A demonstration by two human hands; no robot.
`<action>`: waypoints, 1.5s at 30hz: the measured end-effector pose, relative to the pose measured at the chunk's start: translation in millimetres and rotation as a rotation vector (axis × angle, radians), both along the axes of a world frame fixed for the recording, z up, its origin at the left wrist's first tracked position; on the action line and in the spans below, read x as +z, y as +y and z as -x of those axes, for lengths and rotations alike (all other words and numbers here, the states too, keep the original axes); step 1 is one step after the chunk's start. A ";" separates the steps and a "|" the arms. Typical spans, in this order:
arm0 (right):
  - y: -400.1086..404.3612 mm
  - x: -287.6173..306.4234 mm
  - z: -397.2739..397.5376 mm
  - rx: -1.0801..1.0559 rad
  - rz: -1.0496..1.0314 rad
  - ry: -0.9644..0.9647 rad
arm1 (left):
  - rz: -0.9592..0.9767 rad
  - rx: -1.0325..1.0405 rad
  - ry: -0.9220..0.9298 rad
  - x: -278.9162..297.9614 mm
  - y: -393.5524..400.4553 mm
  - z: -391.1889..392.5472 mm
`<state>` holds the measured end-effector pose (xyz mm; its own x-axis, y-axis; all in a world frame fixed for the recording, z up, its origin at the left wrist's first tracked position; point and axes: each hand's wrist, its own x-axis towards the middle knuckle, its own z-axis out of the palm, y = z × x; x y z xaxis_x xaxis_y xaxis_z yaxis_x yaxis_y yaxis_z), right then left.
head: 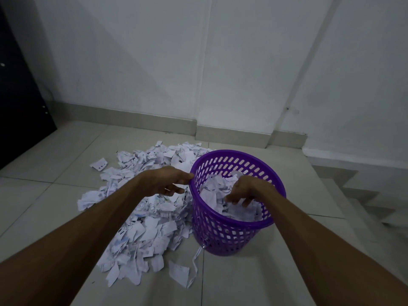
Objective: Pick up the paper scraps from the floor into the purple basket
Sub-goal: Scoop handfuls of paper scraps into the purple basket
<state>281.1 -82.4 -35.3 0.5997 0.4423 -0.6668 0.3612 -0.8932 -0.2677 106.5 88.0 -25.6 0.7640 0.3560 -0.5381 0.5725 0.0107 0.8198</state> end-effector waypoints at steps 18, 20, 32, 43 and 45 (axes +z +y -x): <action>106.0 61.2 83.0 0.042 -0.709 -0.163 | 0.038 0.115 -0.018 5.6 40.0 34.9; 122.5 54.0 98.4 0.088 -0.667 -0.116 | 0.032 0.122 -0.027 5.2 49.9 42.5; 142.6 -63.2 144.1 0.130 -0.003 0.215 | 0.096 0.260 0.203 -89.8 96.5 98.8; 146.6 -142.2 142.8 -0.230 0.011 0.370 | 0.193 0.235 0.454 -148.3 100.7 120.1; 153.5 -156.2 149.7 -0.330 0.007 0.440 | 0.235 0.256 0.426 -154.4 102.0 120.2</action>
